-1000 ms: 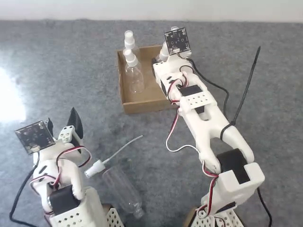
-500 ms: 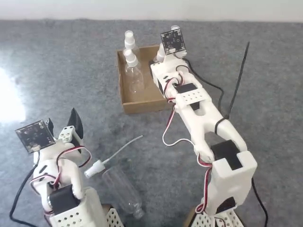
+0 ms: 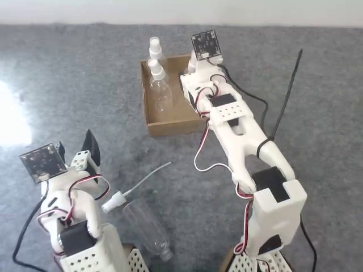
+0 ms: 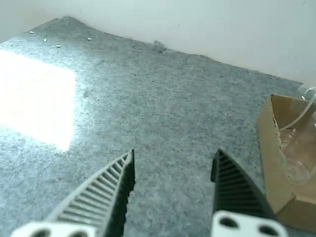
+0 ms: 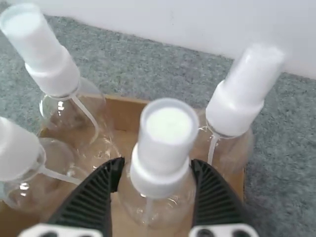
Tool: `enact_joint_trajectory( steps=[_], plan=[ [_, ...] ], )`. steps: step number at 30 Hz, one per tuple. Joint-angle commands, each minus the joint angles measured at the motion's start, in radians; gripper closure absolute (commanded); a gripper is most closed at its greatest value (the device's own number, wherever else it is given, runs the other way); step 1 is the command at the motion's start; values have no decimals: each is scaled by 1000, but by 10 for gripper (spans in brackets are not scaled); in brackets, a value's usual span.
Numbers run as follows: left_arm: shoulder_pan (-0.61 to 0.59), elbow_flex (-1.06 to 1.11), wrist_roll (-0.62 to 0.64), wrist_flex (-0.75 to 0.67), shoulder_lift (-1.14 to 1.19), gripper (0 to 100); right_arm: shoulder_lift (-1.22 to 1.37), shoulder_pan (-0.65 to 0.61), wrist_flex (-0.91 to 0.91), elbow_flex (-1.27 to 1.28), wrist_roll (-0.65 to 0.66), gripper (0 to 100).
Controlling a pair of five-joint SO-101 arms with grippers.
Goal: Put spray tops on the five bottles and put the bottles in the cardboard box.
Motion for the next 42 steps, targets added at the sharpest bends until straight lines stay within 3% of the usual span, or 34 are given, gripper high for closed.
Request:
enact_joint_trajectory(
  steps=[1,35,42],
  plan=[
    [-3,-8,-2,-28,-23,764,-25,-10,99,-132,25,961],
    [-3,-8,-2,-28,-23,764,74,-15,150,-207,83,959],
    [-3,-8,-2,-28,-23,764,79,-15,151,-204,81,846]
  ],
)
